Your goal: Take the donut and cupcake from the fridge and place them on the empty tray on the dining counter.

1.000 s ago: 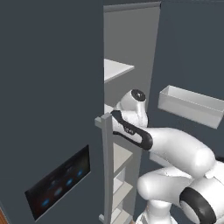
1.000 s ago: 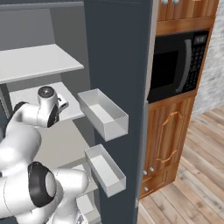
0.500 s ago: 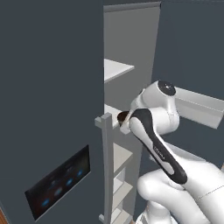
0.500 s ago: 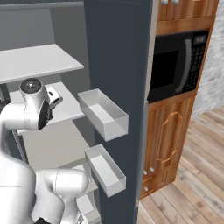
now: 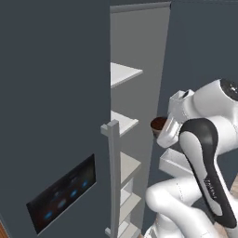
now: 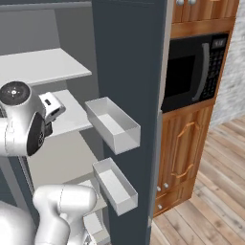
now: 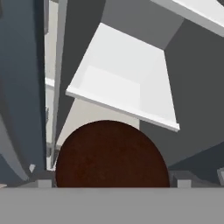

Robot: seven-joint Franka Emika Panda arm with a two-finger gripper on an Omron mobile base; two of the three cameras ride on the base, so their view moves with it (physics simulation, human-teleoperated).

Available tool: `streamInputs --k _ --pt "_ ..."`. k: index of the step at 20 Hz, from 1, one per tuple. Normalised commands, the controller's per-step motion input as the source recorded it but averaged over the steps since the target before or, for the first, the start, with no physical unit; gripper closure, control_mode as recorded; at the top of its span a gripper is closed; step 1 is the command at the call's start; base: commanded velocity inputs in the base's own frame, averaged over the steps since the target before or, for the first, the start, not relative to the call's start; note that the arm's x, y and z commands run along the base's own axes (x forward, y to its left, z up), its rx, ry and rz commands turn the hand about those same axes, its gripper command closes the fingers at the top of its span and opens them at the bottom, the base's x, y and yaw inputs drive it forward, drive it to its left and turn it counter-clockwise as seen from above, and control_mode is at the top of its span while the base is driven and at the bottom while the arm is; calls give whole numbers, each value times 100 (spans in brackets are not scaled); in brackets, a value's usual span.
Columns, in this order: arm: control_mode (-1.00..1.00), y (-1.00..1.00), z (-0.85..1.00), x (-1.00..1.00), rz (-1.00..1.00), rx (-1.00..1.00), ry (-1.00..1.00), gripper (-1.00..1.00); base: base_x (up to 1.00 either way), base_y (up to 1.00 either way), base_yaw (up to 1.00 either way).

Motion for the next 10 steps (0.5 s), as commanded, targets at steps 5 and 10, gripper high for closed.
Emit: streamInputs --k 5,10 --pt "-100 -5 4 -100 -15 -3 -2 100 0 0 0" --pt "-100 -27 -3 -76 -15 0 0 100 0 0 0"
